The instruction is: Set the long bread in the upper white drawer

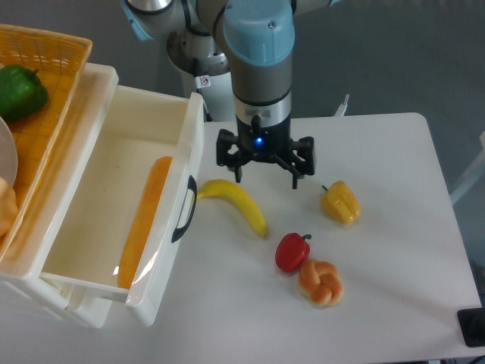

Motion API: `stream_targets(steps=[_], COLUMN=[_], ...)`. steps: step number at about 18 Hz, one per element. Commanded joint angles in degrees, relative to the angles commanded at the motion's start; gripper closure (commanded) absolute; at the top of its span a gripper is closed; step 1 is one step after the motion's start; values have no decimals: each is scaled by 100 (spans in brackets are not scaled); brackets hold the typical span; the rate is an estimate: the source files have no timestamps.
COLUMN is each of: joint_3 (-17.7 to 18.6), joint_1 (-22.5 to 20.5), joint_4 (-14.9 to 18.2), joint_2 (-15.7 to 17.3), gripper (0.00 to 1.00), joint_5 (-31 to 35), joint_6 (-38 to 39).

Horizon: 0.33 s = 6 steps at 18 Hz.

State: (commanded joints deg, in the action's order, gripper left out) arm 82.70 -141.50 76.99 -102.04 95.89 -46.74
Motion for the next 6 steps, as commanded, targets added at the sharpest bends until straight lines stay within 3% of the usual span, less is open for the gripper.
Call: stream_targets(steps=[6], joint_3=[44], joint_1=[-141], joint_4=[-123], joint_2=[-97], gripper=[0], joint_5=[-9], joint_6=[-405])
